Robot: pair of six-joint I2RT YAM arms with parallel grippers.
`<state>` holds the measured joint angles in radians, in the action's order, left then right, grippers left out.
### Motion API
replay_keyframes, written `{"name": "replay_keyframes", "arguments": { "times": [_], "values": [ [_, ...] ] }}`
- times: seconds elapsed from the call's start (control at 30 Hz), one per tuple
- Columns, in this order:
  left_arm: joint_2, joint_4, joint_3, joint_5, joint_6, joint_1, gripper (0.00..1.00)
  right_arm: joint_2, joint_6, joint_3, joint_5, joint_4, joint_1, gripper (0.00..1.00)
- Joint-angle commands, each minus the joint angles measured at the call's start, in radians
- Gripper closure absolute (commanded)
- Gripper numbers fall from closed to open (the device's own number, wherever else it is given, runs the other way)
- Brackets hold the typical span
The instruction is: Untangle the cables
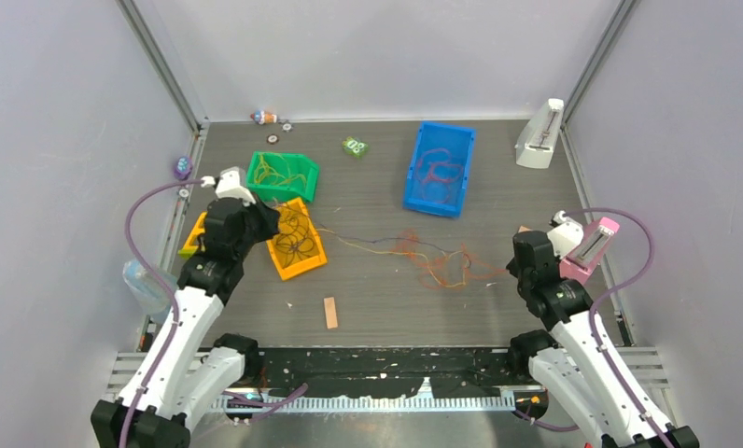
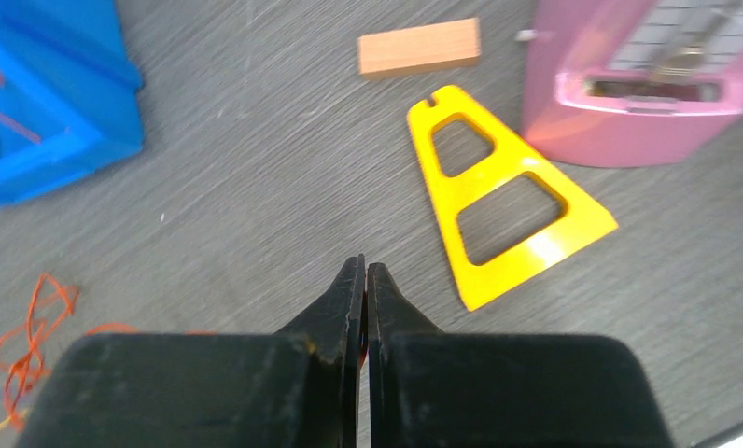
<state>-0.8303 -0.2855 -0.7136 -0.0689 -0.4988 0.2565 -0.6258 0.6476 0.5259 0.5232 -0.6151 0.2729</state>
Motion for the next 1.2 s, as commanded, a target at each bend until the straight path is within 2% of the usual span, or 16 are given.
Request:
{"name": "replay_keyframes", "arguments": {
  "times": [0.0,0.13,0.2,0.27,0.33,0.4,0.47,0.57,0.63,0.67,0.73,0.87,0.93,0.97,1.03,1.17],
  "values": [
    [0.067,-0.068,-0.087,-0.067,-0.032,-0.111,1.00,0.034,0.181,0.067,0.243,-0.134,-0.005,0.95],
    [0.144,-0.092,-0.091,-0.133,-0.077,-0.181,1.00,0.095,0.297,0.063,0.331,-0.209,-0.004,0.95],
    [0.141,-0.073,-0.096,-0.099,-0.070,-0.182,1.00,0.131,0.244,0.043,0.307,-0.165,-0.004,0.95],
    [0.115,-0.018,-0.100,0.031,-0.057,-0.183,1.00,0.154,0.124,0.023,0.222,-0.076,-0.004,0.95],
    [0.073,0.071,-0.099,0.252,-0.038,-0.179,1.00,0.159,-0.043,-0.010,0.025,0.056,-0.004,0.95],
    [0.007,0.101,-0.148,0.395,-0.032,-0.152,1.00,0.147,-0.160,-0.027,-0.282,0.200,-0.005,0.95],
    [-0.058,0.059,-0.223,0.405,0.022,-0.057,1.00,0.121,-0.214,-0.040,-0.497,0.287,-0.005,0.95],
    [-0.123,0.025,-0.306,0.375,0.082,0.067,1.00,0.057,-0.239,-0.046,-0.661,0.356,-0.004,0.92],
    [-0.154,0.037,-0.345,0.408,0.091,0.118,1.00,0.016,-0.258,-0.043,-0.732,0.380,-0.002,0.73],
    [-0.171,0.038,-0.366,0.426,0.094,0.137,1.00,0.005,-0.266,-0.036,-0.750,0.379,-0.001,0.49],
    [-0.200,0.035,-0.409,0.469,0.105,0.168,1.00,-0.020,-0.287,-0.029,-0.772,0.385,0.003,0.33],
    [-0.240,0.028,-0.477,0.518,0.121,0.216,1.00,-0.029,-0.306,-0.020,-0.823,0.447,0.022,0.24],
    [-0.255,0.027,-0.512,0.538,0.119,0.228,1.00,-0.031,-0.293,-0.013,-0.852,0.511,0.044,0.05],
    [-0.262,0.026,-0.527,0.551,0.117,0.231,1.00,-0.035,-0.292,-0.007,-0.866,0.529,0.057,0.02],
    [-0.283,0.020,-0.560,0.587,0.114,0.240,1.00,-0.055,-0.296,0.006,-0.872,0.617,0.104,0.04],
    [-0.321,-0.017,-0.635,0.648,0.113,0.257,1.00,-0.128,-0.365,0.058,-0.825,0.720,0.273,0.02]
  ]
}}
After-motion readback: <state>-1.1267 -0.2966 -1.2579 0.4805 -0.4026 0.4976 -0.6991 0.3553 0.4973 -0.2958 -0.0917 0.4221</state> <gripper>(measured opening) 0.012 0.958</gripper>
